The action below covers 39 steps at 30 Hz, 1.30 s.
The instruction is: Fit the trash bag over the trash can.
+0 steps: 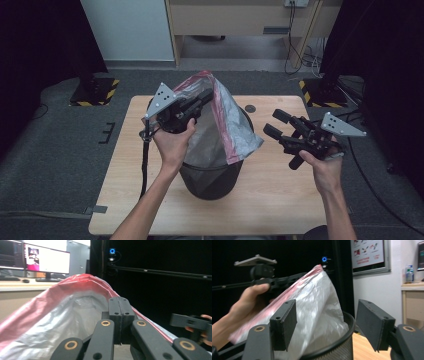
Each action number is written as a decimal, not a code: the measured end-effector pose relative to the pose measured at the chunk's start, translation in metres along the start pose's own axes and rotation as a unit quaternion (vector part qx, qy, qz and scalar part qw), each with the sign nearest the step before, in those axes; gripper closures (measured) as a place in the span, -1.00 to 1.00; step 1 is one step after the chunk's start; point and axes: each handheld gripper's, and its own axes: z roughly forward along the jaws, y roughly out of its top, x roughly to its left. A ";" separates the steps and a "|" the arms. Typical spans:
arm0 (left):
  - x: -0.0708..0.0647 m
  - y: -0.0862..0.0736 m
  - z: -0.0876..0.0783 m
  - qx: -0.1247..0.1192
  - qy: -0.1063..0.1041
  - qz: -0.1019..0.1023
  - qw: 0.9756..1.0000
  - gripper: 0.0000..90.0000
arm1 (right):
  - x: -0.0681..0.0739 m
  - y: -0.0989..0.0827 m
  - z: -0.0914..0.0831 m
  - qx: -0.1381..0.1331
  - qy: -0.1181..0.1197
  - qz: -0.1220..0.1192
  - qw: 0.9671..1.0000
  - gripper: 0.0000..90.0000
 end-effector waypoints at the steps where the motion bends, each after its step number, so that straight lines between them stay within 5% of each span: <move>1: -0.007 -0.001 0.000 -0.004 -0.012 0.004 1.000 1.00 | 0.002 0.000 0.003 -0.001 -0.001 -0.001 1.000 -0.31; 9: -0.032 -0.003 -0.001 -0.003 -0.054 0.026 0.998 1.00 | 0.020 -0.004 0.033 0.026 0.023 -0.014 0.999 -0.35; 17: -0.032 -0.003 -0.007 0.000 -0.048 0.033 0.998 1.00 | 0.023 -0.012 0.039 0.023 0.026 -0.039 0.999 0.76; 19: -0.032 -0.003 -0.010 0.001 -0.045 0.033 0.998 1.00 | 0.024 -0.010 0.036 0.016 0.024 -0.030 0.999 0.85; 25: -0.034 -0.001 -0.020 0.010 -0.042 0.032 0.999 1.00 | 0.019 -0.009 0.028 -0.006 0.004 -0.004 1.000 0.93; 30: -0.038 -0.001 -0.037 0.009 -0.043 0.030 0.999 1.00 | 0.014 -0.010 0.024 -0.008 -0.030 -0.010 0.999 0.96; 39: -0.043 -0.013 -0.082 0.034 -0.033 0.032 0.998 1.00 | 0.015 -0.015 0.022 0.005 -0.054 -0.024 0.998 1.00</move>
